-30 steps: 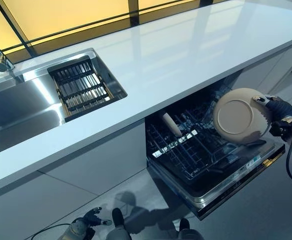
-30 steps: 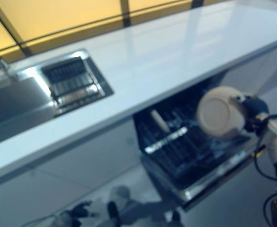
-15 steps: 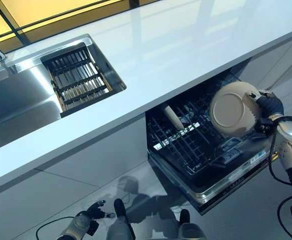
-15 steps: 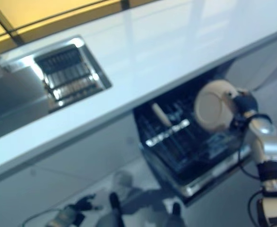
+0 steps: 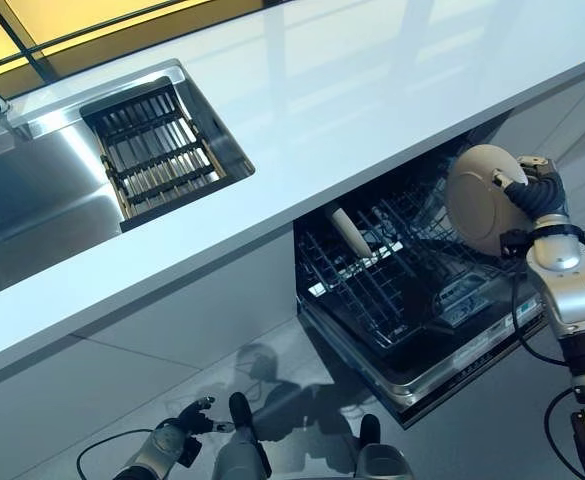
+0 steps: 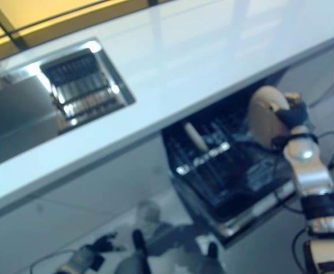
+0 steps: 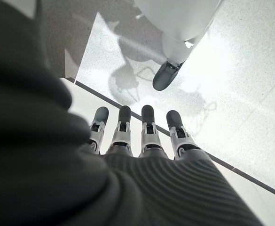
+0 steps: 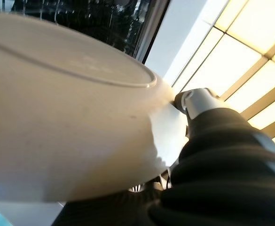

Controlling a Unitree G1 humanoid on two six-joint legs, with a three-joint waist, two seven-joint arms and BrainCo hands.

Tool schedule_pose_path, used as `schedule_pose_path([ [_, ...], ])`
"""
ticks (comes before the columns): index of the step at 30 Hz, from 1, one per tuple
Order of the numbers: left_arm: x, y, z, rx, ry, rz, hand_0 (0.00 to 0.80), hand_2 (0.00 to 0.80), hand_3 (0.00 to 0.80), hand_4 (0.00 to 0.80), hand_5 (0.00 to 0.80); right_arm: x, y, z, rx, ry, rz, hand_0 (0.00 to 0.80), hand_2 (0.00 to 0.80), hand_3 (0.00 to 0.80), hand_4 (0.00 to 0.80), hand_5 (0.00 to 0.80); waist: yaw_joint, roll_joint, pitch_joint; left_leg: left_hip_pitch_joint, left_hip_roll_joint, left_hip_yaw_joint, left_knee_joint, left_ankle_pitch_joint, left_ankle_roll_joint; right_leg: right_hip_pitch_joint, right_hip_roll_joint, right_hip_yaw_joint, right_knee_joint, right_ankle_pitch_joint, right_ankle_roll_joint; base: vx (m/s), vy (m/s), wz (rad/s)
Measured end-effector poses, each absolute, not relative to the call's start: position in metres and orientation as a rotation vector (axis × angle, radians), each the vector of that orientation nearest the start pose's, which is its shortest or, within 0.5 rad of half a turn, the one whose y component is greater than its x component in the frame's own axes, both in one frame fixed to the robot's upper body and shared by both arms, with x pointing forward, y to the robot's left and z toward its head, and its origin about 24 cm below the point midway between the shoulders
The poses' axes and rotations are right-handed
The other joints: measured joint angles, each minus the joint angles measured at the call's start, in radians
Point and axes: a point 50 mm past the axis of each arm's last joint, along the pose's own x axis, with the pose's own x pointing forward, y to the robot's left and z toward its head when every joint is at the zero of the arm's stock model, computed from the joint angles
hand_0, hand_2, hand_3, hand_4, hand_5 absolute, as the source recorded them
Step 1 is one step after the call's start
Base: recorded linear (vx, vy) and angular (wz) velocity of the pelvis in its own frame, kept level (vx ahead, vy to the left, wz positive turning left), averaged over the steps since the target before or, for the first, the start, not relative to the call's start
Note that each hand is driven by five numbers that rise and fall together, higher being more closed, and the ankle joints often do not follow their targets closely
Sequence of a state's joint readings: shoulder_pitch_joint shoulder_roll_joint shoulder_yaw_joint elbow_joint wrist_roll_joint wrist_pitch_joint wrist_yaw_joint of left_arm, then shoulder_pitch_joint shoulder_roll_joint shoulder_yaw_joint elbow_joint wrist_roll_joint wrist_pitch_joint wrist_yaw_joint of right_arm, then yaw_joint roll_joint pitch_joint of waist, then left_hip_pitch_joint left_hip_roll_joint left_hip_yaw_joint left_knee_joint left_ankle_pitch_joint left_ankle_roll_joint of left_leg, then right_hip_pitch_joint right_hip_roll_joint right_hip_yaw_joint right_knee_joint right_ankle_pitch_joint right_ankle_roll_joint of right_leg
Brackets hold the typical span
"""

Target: Take plates into dishwasher

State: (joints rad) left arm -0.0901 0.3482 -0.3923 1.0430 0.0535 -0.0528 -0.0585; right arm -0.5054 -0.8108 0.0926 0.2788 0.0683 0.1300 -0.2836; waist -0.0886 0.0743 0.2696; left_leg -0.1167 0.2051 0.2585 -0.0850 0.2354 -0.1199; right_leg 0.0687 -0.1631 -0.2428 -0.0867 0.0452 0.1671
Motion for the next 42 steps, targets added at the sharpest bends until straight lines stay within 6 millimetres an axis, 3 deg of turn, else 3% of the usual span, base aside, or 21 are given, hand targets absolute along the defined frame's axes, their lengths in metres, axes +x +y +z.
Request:
schedule_pose_path([
  [13, 0.170, 0.223, -0.129, 0.549, 0.934, -0.270, 0.000, 0.000, 0.000, 0.000, 0.000, 0.330, -0.274, 0.172, -0.988, -0.223, -0.366, 0.800, 0.800, 0.800, 0.800, 0.800, 0.024, 0.014, 0.027, -0.016, -0.003, -0.013, 0.000, 0.002, 0.001, -0.006, 0.000, -0.012, 0.001, -0.001, 0.001, -0.003, -0.004, 0.02],
  [27, 0.187, 0.214, -0.123, 0.558, 0.884, -0.294, 0.000, 0.000, 0.000, 0.000, 0.000, 0.333, -0.249, 0.150, -1.066, -0.268, -0.424, 0.800, 0.800, 0.800, 0.800, 0.800, 0.031, 0.041, 0.068, -0.041, -0.010, -0.020, 0.000, 0.006, 0.003, -0.023, -0.005, -0.016, 0.002, -0.003, 0.003, -0.002, -0.001, 0.01],
  [34, 0.194, 0.212, -0.120, 0.562, 0.861, -0.297, 0.000, 0.000, 0.000, 0.000, 0.000, 0.334, -0.257, 0.141, -1.089, -0.230, -0.479, 0.800, 0.800, 0.800, 0.800, 0.800, 0.032, 0.050, 0.073, -0.058, -0.017, -0.029, 0.000, 0.009, 0.007, -0.037, -0.011, -0.023, 0.003, -0.003, 0.007, 0.000, 0.000, 0.03],
  [42, 0.196, 0.207, -0.119, 0.559, 0.843, -0.313, 0.000, 0.000, 0.000, 0.000, 0.000, 0.338, -0.275, 0.134, -1.102, -0.159, -0.555, 0.800, 0.800, 0.800, 0.800, 0.800, 0.051, 0.099, 0.098, -0.061, -0.023, -0.044, 0.000, 0.010, 0.008, -0.038, -0.016, -0.027, 0.004, -0.001, 0.009, 0.001, 0.001, 0.00],
])
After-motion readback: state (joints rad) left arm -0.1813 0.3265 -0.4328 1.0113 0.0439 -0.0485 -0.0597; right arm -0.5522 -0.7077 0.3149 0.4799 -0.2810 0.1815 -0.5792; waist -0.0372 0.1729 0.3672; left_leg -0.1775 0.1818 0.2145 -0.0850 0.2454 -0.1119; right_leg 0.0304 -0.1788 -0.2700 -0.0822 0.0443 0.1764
